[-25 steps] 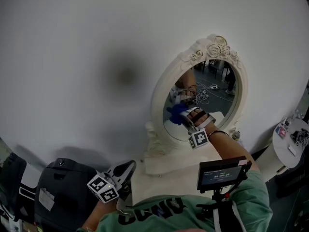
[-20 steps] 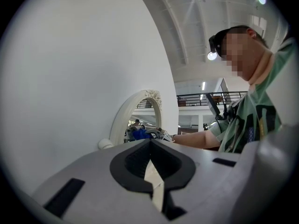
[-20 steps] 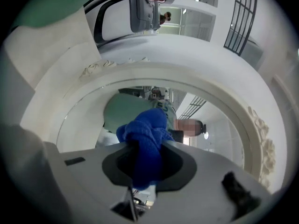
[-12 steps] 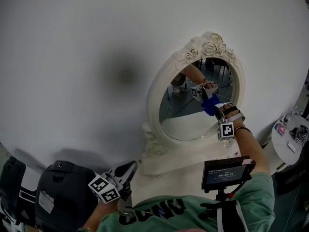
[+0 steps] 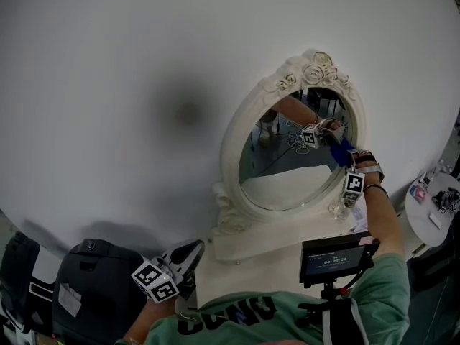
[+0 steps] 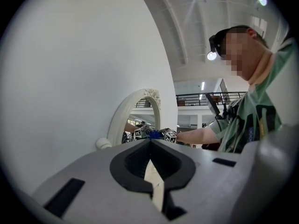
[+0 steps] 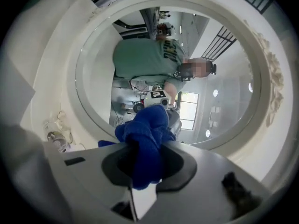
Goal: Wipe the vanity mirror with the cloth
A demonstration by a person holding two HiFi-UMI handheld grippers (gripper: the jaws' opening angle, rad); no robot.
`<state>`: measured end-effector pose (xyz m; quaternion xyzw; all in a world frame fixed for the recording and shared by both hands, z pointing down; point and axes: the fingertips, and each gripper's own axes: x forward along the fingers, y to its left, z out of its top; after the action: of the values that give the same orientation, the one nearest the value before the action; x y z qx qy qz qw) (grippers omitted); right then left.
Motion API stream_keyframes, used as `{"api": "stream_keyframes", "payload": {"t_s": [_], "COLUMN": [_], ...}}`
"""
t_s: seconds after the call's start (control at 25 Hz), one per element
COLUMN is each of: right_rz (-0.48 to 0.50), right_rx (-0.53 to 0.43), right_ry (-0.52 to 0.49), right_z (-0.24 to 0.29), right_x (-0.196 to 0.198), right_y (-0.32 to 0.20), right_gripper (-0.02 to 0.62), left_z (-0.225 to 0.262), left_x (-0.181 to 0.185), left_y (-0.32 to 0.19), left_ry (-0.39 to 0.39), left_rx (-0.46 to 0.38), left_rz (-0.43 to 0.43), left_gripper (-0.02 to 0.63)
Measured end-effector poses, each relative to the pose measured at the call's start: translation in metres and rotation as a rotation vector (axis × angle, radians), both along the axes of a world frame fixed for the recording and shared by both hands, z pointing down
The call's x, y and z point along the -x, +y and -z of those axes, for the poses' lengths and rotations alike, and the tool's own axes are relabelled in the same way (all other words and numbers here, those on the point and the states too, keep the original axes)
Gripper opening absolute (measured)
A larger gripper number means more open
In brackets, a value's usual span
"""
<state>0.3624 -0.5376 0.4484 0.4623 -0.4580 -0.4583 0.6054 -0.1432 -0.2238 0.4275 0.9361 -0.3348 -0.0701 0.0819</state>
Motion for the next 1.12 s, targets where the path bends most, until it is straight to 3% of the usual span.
{"api": "stream_keyframes", "payload": {"t_s": [0.28,0.4,0.56,0.72,0.92,1.12], "right_rz": [-0.065,0.095,0.448,0.685,0.819,0.829], "right_rx": [0.028,0.003,-0.027,0.007,0.028,0.039], "right_ry": [-0.043,-0.051,-0.055,-0.046,-0.033,-0.009], "right_z": [-0.005,-0.004,-0.005,-0.023,-0.039,-0.048], "right_x": [0.01,0.073,0.214,0.321,0.393,0.409], "right_y": [0.0,0.013,0.049,0.079,0.092,0.082], "right_gripper": [0.075,0.074,0.074,0.074,0.074,0.075], "left_z": [0.002,0.001,0.002,0.005,0.006,0.005], "left_x": [-0.005,-0.003,-0.004,-0.005,0.001,0.005], "left_y": [0.0,0.0,0.001,0.001,0.003,0.003], "left_ry": [-0.001,0.003,0.004,0.001,-0.003,-0.001], "left_rx": [-0.006,-0.002,-0.003,-0.008,-0.006,-0.005], "left_rz": [-0.013,-0.005,-0.005,-0.001,0.018,0.03], "left_gripper": [0.006,0.006,0.006,0.006,0.006,0.006]}}
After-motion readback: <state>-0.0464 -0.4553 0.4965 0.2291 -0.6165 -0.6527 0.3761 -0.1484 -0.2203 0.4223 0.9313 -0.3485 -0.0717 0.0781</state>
